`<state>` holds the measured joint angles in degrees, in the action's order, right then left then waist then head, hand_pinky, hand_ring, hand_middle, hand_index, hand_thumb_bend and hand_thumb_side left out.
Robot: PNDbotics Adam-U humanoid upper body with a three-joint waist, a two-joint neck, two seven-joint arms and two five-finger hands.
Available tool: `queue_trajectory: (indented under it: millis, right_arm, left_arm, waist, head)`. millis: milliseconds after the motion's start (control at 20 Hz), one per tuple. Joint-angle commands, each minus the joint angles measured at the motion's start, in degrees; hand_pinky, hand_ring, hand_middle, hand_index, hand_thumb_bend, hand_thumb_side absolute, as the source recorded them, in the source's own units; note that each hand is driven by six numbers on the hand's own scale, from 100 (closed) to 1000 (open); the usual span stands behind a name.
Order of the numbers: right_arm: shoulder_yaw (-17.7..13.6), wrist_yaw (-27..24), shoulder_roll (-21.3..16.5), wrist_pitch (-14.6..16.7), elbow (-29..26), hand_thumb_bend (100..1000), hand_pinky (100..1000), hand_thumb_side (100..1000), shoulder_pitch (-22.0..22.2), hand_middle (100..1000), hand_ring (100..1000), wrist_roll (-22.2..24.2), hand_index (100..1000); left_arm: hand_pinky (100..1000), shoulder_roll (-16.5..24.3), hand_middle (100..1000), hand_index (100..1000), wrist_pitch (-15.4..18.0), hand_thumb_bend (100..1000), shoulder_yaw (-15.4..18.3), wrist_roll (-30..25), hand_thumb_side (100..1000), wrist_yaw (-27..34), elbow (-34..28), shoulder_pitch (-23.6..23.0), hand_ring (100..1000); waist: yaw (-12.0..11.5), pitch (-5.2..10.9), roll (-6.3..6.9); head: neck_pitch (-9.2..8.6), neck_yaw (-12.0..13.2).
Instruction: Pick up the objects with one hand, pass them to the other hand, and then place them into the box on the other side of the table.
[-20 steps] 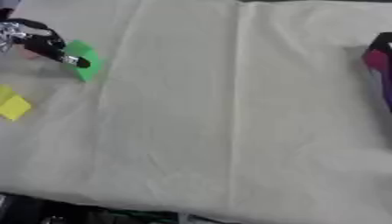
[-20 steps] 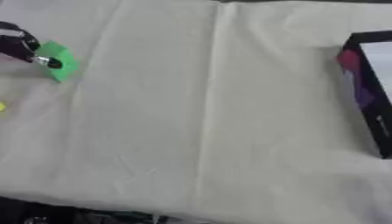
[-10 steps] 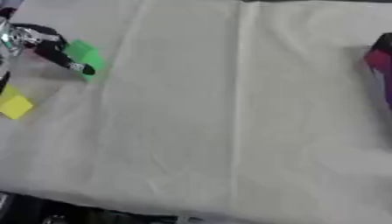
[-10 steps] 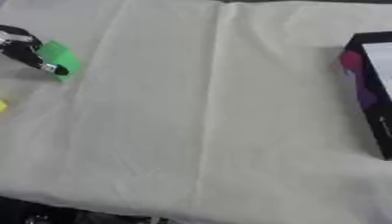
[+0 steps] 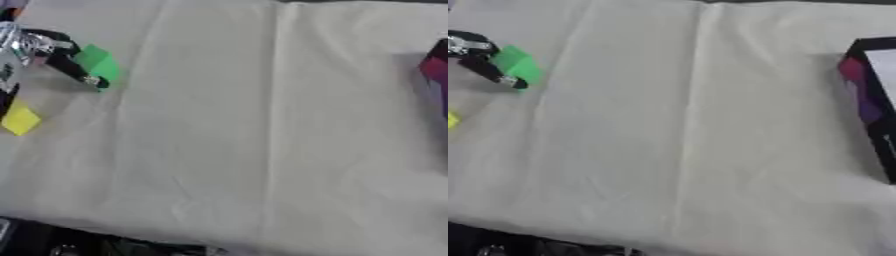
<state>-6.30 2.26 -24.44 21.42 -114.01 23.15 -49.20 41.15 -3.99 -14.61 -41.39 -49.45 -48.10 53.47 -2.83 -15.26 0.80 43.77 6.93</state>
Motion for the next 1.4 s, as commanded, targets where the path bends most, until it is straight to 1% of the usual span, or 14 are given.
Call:
queue_trajectory:
  millis: [50,100,150,200,300,650,800,1100,1300,1350,1400]
  right_arm:
    - [-0.23,0.26,-0.44,1.17,-0.58,713,665,133,0.07,713,721,-1.48,758]
    - [-0.23,0.25,-0.47,1.17,-0.58,713,665,133,0.06,713,721,-1.48,758]
    - [-0.23,0.23,-0.50,1.18,-0.58,713,665,133,0.05,713,721,-1.48,758]
    - [-0.24,0.19,-0.54,1.19,-0.58,713,665,133,0.03,713,721,-1.49,758]
    - [-0.23,0.09,-0.59,1.17,-0.58,713,665,133,0.02,713,720,-1.46,758]
    - [-0.08,-0.19,-0.54,0.82,-0.58,714,664,132,0.00,713,720,-1.24,758]
    - [-0.03,-0.24,-0.56,0.70,-0.58,714,663,132,0.00,713,720,-1.19,758]
    - [0.09,-0.24,-0.74,0.60,-0.58,714,663,132,0.15,713,720,-1.09,758]
    - [0.16,-0.23,-1.00,0.71,-0.58,715,663,133,0.27,713,720,-0.97,758]
    - [0.17,-0.24,-1.16,0.76,-0.58,715,663,133,0.27,713,720,-0.92,758]
    - [0.18,-0.26,-1.31,0.81,-0.58,714,664,134,0.27,713,720,-0.86,758]
  left_arm:
    - [891,1.02,730,682,-0.10,511,0.69,-0.08,586,-0.01,-0.27,1.26,815]
    - [889,1.00,725,668,-0.08,484,0.64,-0.21,535,-0.01,-0.29,1.30,812]
    - [889,0.99,724,665,-0.07,479,0.61,-0.36,525,-0.02,-0.32,1.34,811]
    - [886,0.99,718,651,-0.05,446,0.59,-0.51,471,-0.04,-0.37,1.39,808]
    - [883,0.98,710,638,-0.08,417,0.61,-0.79,441,-0.06,-0.43,1.50,802]
    - [877,1.08,696,617,-0.33,374,0.77,-1.43,393,0.19,-0.80,1.78,791]
    - [873,1.18,684,605,-0.68,343,0.95,-1.31,350,0.42,-1.03,1.90,782]
    - [859,1.34,656,566,-1.04,308,1.09,-1.45,273,1.31,-1.67,2.07,759]
    - [836,1.62,624,538,-1.43,236,1.32,-1.56,198,3.14,-3.08,1.74,730]
    - [833,1.75,621,536,-1.59,222,1.29,-1.43,188,3.91,-3.94,1.57,726]
    - [827,1.90,617,532,-1.80,189,1.18,-1.34,194,4.70,-4.84,1.35,719]
  waist:
    - [0.01,0.94,0.14]
    - [0.00,0.95,0.12]
    - [-0.02,0.97,0.11]
    - [-0.04,0.98,0.11]
    - [-0.12,1.03,0.09]
    - [-0.33,1.13,-0.02]
    - [-0.34,1.17,-0.02]
    - [-0.28,1.36,-0.07]
    - [-0.30,1.49,-0.23]
    - [-0.32,1.52,-0.29]
    - [-0.34,1.54,-0.35]
  head:
    - [0.13,0.15]
    - [0.14,0.16]
    - [0.15,0.17]
    - [0.14,0.15]
    - [0.14,0.09]
    - [-0.08,-0.57]
    - [-0.05,-0.70]
    - [-0.05,-0.72]
    - [-0.06,-0.89]
    - [-0.03,-0.97]
    - [-0.01,-1.03]
